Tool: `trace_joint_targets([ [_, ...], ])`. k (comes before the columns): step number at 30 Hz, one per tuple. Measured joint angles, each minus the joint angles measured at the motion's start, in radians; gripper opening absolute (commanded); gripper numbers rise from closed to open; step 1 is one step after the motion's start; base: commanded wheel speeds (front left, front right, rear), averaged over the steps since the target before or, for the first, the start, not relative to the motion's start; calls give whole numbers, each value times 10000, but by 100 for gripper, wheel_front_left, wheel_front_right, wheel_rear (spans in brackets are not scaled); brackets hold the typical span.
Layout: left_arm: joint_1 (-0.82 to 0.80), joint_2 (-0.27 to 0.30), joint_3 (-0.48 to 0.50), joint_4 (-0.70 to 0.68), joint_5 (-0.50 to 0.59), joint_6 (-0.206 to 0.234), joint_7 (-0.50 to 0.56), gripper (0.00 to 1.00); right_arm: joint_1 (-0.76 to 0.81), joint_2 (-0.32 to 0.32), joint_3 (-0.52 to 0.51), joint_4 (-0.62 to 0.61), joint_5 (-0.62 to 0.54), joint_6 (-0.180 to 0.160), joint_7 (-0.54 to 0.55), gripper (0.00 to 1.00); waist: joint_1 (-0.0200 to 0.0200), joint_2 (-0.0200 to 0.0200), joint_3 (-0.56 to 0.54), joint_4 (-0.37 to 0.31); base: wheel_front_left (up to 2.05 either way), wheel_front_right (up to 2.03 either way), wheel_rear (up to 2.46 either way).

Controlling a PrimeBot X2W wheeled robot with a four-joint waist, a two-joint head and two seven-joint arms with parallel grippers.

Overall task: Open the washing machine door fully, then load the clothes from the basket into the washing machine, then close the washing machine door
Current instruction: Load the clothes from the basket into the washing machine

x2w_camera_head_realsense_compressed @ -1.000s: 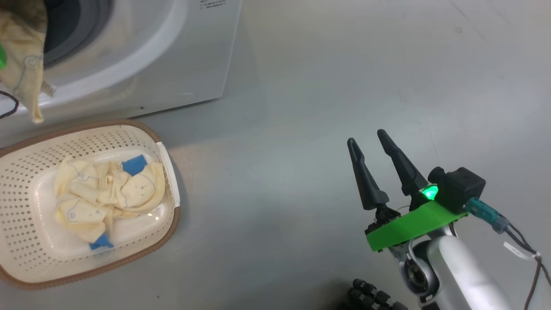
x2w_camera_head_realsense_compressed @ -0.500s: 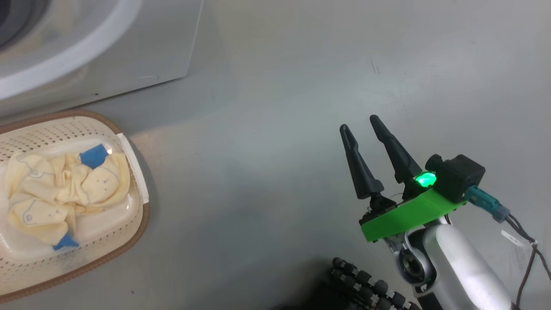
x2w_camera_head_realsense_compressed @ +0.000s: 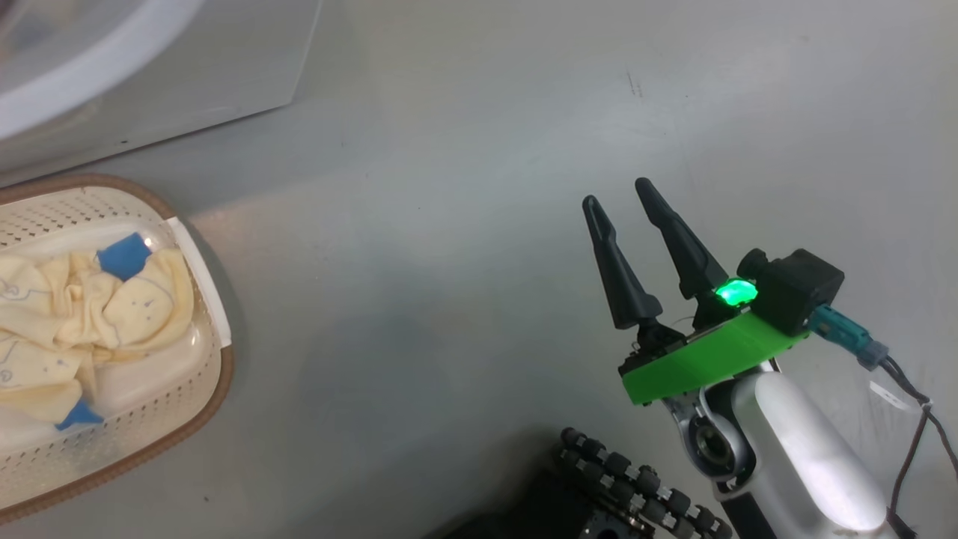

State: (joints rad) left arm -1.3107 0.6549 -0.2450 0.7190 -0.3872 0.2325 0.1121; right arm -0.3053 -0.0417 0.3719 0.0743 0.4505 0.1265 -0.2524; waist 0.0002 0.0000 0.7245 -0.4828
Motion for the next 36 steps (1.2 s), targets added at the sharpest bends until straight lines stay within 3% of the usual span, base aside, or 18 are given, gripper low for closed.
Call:
trace_joint_targets([
  [9,-470,-17,-196,986,-77,-128,1106,0,-137,0,23,35,107,-2,0,100,-1,0,122,-6,0,0,0],
  [10,-537,-19,-217,1037,-77,-130,1183,10,-138,0,25,42,128,0,0,100,-1,0,123,2,0,0,0],
  [11,-594,-31,-211,1080,-113,-130,1233,46,-139,0,25,48,144,0,0,100,-2,0,120,12,0,0,0],
  [12,-635,-36,-234,1118,-138,-130,1358,100,-139,0,25,58,148,0,0,100,-2,0,111,25,0,0,0],
  [21,-624,-174,-291,1225,-334,-203,1367,100,-183,0,-48,84,144,0,0,100,-2,0,-80,188,0,0,0],
  [29,523,-619,-79,759,-844,-13,447,100,-180,0,-270,132,-12,0,0,100,-2,0,-539,446,0,0,0],
  [30,3428,-1427,380,-497,-1438,113,-1557,100,174,-2,-803,280,-510,0,0,100,-3,1,-1479,917,0,0,0],
  [36,5055,-1987,355,-1647,-1511,142,-2738,100,579,-2,-1118,359,-867,0,0,100,-3,1,-2094,1299,0,0,0],
])
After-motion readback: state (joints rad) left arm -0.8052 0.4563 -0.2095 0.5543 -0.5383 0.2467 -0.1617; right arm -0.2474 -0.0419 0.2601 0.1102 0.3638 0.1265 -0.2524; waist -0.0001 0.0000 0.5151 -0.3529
